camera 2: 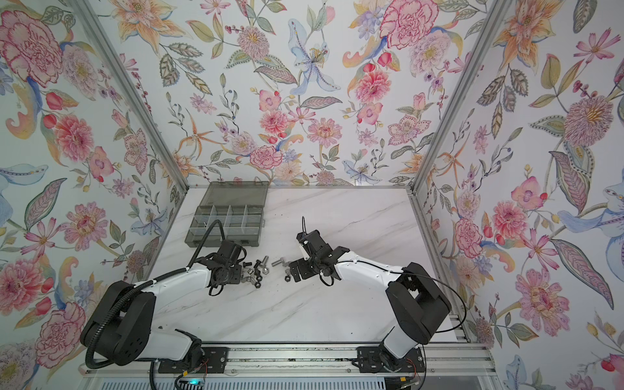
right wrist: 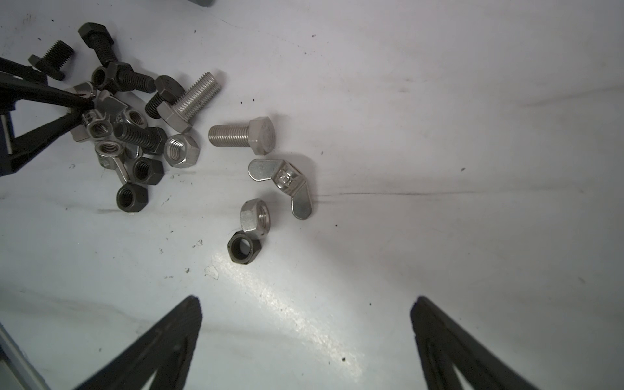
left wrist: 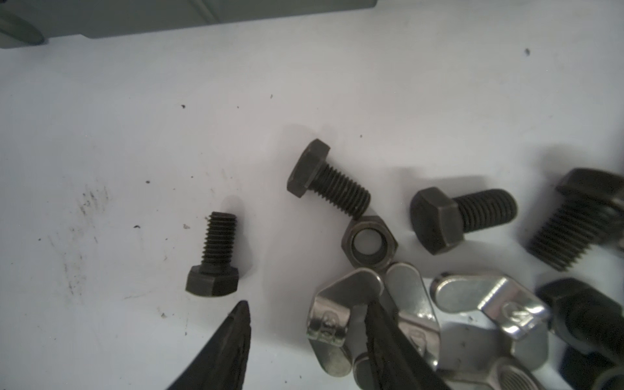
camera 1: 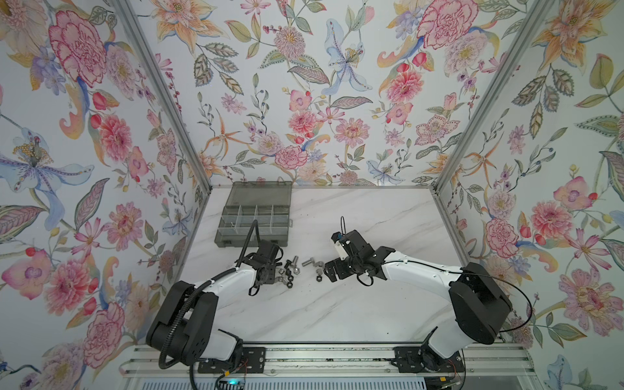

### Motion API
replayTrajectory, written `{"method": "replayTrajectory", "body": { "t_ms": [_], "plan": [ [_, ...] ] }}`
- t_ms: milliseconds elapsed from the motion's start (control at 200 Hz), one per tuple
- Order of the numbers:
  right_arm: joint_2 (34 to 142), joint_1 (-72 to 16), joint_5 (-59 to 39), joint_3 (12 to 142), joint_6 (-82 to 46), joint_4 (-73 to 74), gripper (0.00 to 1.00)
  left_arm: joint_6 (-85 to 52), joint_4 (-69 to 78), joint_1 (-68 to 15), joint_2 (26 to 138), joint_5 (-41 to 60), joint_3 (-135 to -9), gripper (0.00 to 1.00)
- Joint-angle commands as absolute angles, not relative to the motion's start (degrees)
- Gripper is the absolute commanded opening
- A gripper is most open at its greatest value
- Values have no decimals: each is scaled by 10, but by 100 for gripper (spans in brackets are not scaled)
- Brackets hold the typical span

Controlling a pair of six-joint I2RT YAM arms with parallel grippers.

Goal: Sort the screws and nuts into containers
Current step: 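Close the left gripper on the silver wing nut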

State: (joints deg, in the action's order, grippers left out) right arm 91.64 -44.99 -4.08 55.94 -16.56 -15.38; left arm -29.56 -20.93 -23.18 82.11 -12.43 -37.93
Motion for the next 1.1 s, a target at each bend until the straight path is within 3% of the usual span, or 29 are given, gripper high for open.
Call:
{"method": "replayTrajectory", "body": {
  "t_ms": [0,415,1096],
  "plan": [
    [926,-454,-38,571,-170,-157,99,-298,-198,-237,832,-124,-390,56],
    [925,-454,-36,574,-169,-161,99,-298,-179,-236,859,-112,-380,42],
    [936,-456,-39,579,-169,-163,99,-318,-184,-236,834,-108,-355,33]
  ]
}}
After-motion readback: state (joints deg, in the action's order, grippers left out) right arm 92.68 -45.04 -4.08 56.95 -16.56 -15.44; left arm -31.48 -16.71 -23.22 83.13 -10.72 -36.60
